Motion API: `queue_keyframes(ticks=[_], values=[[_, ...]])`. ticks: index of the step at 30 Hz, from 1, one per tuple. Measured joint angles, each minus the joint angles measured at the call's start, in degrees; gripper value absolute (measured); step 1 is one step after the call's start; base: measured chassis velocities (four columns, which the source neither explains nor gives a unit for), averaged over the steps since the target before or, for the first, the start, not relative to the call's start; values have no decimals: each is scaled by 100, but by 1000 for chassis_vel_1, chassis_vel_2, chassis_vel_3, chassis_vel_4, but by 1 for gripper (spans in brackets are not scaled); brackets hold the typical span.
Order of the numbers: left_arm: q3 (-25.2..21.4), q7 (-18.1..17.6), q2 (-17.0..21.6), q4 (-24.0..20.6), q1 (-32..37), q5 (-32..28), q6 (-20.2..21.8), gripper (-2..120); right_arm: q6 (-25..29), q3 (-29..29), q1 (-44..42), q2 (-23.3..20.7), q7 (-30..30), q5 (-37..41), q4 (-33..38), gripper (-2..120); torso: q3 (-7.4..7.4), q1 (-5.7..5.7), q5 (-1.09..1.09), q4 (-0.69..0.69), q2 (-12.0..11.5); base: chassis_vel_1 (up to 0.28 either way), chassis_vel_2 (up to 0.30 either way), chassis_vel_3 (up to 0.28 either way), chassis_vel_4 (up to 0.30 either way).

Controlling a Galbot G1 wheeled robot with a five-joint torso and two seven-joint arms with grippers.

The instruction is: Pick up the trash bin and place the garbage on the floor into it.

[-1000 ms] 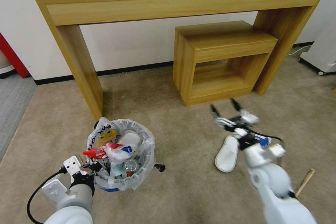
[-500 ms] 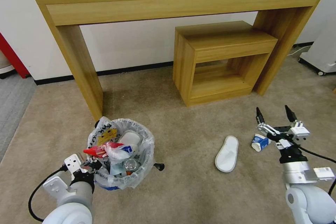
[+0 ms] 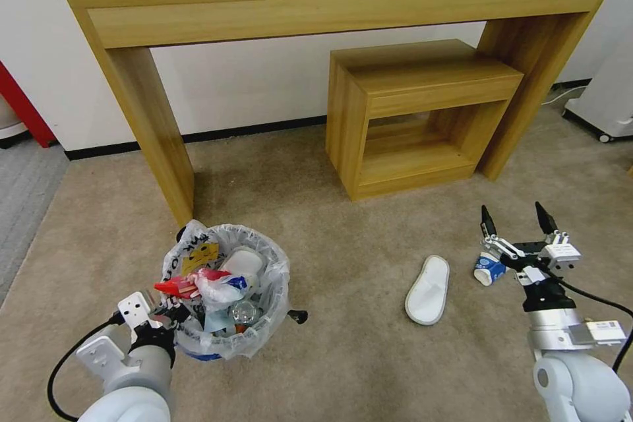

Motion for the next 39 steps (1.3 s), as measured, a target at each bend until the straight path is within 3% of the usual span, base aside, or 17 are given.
queue_keyframes(ticks=[14,39], values=[[39,15,-69,-35,37,90,-11,0,17,40,-37,-92,57,170,37,100,0,0,0,-1,0,-36,-37,-35,-43],[10,10,-52,-55,76,75,-67,0,122,-52,29,-101,42,144,-116,100,0,0,0,-2,0,-113,-115,-109,-116]])
